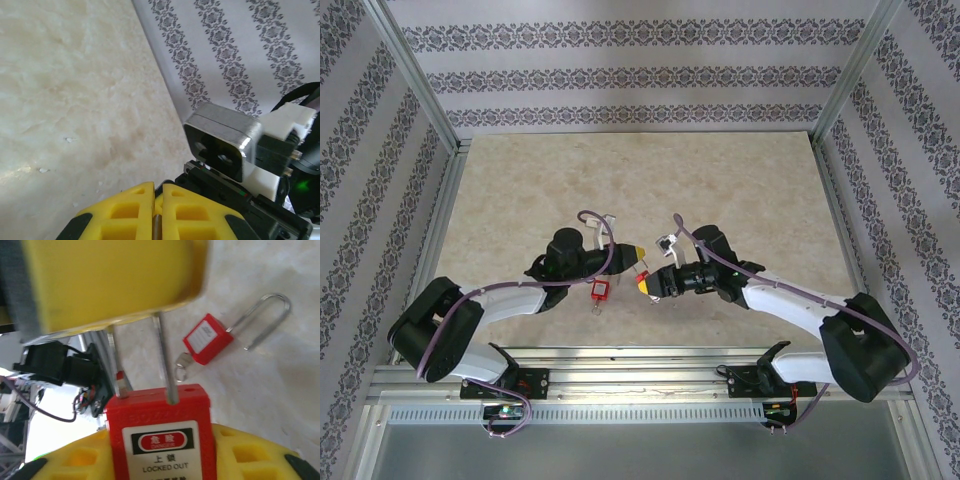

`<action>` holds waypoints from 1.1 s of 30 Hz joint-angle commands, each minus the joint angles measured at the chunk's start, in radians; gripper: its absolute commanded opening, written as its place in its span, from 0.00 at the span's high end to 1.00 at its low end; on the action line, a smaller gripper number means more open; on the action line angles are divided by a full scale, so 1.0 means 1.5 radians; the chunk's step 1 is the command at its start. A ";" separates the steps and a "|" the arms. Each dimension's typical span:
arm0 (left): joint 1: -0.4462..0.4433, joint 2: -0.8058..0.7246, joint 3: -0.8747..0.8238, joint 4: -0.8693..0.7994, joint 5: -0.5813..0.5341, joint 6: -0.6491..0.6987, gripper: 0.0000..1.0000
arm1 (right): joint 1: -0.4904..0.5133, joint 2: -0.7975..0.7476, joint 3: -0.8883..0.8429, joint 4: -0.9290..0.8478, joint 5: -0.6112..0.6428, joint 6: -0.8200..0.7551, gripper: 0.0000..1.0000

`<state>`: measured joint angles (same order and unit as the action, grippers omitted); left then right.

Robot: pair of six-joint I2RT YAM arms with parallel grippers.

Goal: Unlock with the key

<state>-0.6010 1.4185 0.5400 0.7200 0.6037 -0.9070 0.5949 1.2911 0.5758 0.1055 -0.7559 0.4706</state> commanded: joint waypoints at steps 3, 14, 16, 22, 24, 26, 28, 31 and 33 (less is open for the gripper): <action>-0.005 -0.078 0.052 -0.199 -0.019 0.142 1.00 | -0.037 0.016 0.016 -0.124 0.173 0.079 0.50; -0.010 -0.112 0.115 -0.473 -0.084 0.212 1.00 | 0.021 -0.026 0.052 -0.205 0.248 0.030 0.21; -0.016 -0.109 0.124 -0.502 -0.092 0.219 1.00 | 0.026 -0.023 0.062 -0.225 0.265 0.025 0.21; -0.034 -0.084 0.127 -0.540 -0.097 0.229 1.00 | 0.026 -0.027 0.076 -0.249 0.283 0.016 0.20; -0.034 -0.080 0.132 -0.561 -0.101 0.235 1.00 | 0.025 -0.030 0.075 -0.254 0.283 0.015 0.20; -0.035 -0.073 0.140 -0.590 -0.113 0.244 1.00 | 0.025 -0.036 0.074 -0.256 0.283 0.012 0.20; -0.035 -0.058 0.148 -0.609 -0.117 0.252 1.00 | 0.024 -0.044 0.072 -0.260 0.285 0.011 0.20; -0.037 -0.027 0.167 -0.626 -0.125 0.252 1.00 | 0.024 -0.055 0.070 -0.267 0.290 0.007 0.19; -0.042 -0.001 0.190 -0.645 -0.136 0.256 1.00 | 0.023 -0.063 0.069 -0.269 0.292 0.005 0.19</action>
<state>-0.6430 1.3800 0.7677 -0.1791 0.4294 -0.5549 0.6308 1.2232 0.6624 -0.2741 -0.3450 0.4980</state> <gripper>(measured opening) 0.067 0.809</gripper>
